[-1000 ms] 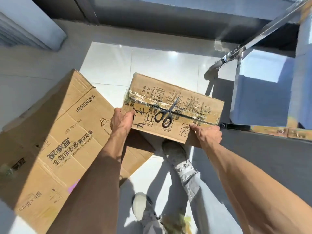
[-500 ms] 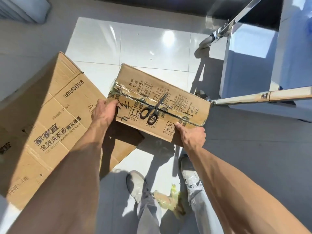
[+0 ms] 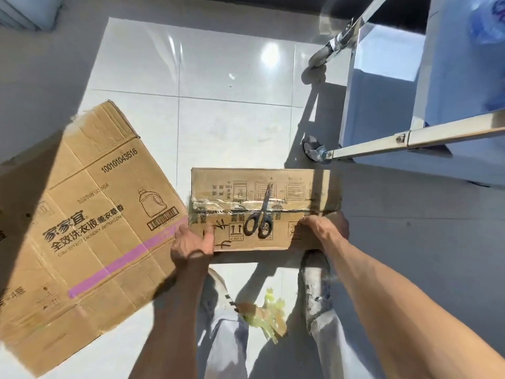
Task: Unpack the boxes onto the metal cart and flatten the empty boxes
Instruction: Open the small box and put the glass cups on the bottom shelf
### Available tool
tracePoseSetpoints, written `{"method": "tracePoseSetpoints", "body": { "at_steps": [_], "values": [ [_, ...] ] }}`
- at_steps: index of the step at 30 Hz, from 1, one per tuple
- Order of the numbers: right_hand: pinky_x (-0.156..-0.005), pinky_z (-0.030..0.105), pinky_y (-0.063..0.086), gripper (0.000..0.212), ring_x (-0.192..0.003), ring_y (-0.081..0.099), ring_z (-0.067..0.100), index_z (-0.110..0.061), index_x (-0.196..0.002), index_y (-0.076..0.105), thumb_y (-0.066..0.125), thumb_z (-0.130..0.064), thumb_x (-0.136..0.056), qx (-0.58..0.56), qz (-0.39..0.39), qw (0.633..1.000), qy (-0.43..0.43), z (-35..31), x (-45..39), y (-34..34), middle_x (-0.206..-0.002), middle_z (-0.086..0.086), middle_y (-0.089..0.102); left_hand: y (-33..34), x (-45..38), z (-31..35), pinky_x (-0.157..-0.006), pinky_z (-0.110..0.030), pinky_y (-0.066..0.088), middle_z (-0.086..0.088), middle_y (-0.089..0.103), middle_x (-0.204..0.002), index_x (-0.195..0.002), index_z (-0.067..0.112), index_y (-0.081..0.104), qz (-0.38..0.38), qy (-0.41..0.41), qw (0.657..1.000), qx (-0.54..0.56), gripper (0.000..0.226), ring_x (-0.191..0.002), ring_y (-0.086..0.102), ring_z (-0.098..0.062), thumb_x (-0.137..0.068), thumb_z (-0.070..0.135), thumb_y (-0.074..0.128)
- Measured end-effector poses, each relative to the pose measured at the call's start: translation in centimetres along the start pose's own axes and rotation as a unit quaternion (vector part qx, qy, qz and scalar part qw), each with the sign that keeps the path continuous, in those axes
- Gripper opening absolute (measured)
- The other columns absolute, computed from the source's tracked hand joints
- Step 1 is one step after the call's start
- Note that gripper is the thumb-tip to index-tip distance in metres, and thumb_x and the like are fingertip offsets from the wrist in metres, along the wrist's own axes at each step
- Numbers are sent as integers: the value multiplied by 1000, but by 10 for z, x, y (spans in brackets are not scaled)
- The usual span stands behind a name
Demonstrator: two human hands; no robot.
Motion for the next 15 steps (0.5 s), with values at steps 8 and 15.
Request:
{"method": "tracePoseSetpoints", "body": {
  "at_steps": [8, 15],
  "values": [
    [-99, 39, 38, 40, -119, 44, 29, -7, -126, 49, 56, -22, -90, 379, 222, 857, -268, -63, 41, 45, -129, 12, 46, 29, 84, 30, -101, -47, 37, -25, 34, -143, -143, 1, 32, 92, 3, 995, -26, 64, -125, 41, -40, -87, 18, 56],
    [-93, 40, 44, 40, -114, 52, 33, -6, -123, 45, 58, -24, -90, 243, 132, 941, -196, -36, 25, 79, -125, 17, 49, 43, 59, 78, -92, -36, 45, -16, 62, -121, -125, 11, 59, 28, 73, 995, 55, 35, -110, 57, -33, -90, 12, 52]
  ]
}}
Point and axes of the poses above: each hand's wrist, its own x-axis away from the middle knuckle, its own y-axis out of the palm, z = x × y, the point moved 10 cm from there along -x, towards the middle knuckle
